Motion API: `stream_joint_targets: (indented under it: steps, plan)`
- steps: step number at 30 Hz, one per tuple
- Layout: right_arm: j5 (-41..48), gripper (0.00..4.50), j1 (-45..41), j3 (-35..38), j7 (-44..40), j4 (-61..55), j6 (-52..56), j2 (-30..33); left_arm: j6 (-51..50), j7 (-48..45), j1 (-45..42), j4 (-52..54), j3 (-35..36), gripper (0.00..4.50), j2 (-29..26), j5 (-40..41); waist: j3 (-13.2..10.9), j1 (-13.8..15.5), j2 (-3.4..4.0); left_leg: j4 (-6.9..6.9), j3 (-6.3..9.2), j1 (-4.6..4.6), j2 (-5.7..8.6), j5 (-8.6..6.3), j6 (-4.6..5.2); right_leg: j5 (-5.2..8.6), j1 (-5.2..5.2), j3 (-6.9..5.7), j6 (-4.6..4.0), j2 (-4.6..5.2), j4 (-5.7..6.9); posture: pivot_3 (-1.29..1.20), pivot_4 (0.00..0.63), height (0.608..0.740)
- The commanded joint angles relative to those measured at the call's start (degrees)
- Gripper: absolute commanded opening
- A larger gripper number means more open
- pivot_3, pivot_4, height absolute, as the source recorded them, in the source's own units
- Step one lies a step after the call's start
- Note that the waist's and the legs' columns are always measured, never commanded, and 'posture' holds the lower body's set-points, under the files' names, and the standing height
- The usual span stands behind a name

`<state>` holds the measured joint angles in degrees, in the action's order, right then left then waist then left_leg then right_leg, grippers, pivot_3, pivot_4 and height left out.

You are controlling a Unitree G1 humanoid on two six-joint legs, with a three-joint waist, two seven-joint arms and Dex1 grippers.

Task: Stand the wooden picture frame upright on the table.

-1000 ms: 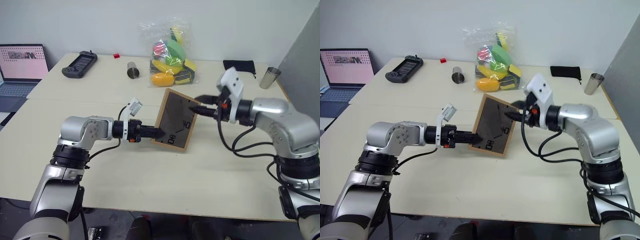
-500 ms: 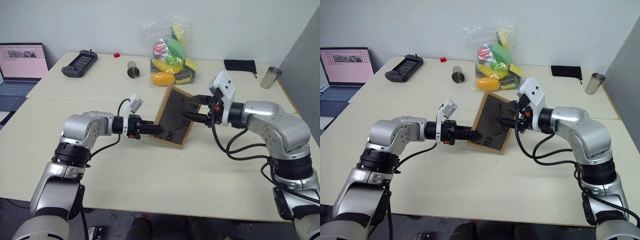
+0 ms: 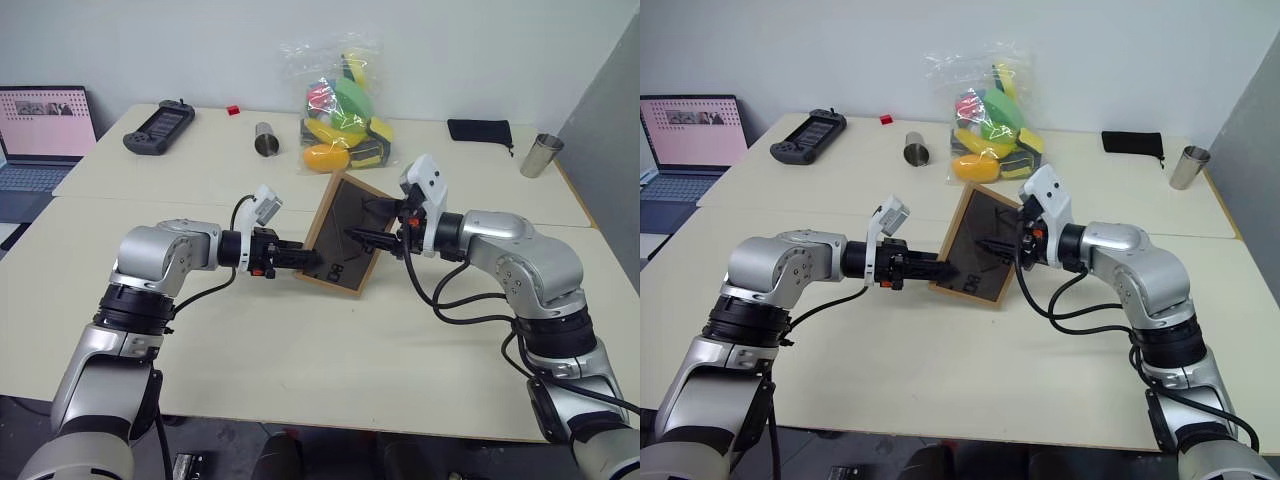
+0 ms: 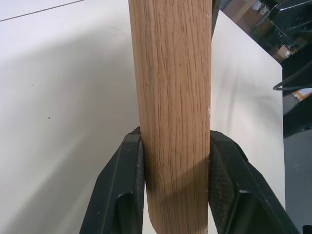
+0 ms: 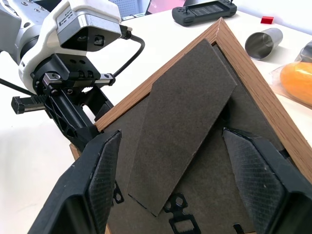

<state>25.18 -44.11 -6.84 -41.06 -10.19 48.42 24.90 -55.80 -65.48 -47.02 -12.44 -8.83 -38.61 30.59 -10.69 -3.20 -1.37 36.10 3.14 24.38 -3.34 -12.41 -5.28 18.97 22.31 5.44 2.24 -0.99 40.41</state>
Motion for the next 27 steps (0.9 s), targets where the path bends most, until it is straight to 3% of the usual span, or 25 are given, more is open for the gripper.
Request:
stream_joint_targets:
  steps: [1,18,27]
  plan:
    - [1.02,3.51,-1.66,0.61,1.40,-2.46,1.42,-1.13,0.98,-0.49,-2.36,0.42,1.92,1.32,1.34,0.73,0.00,-0.01,0.00,0.00,0.00,0.00,0.00,0.00,0.00,0.00,0.00,0.00,0.00,0.00,0.00,0.00,0.150,0.740]
    - [6.46,3.51,2.58,6.39,5.81,-15.54,11.46,2.52,4.57,-0.92,-8.79,-15.59,2.35,1.32,5.07,-4.05,0.00,0.05,0.00,0.02,0.04,0.00,0.01,0.00,0.01,0.00,0.01,-0.05,0.00,0.00,0.09,0.00,0.150,0.740]
    - [4.05,3.51,2.83,4.96,7.40,-14.36,8.54,3.38,3.24,-1.96,-9.70,-15.46,2.31,1.32,5.38,-4.05,0.00,-0.04,0.00,0.02,0.04,0.00,0.01,0.01,0.01,0.00,0.02,-0.04,0.00,-0.01,0.12,0.00,0.150,0.740]
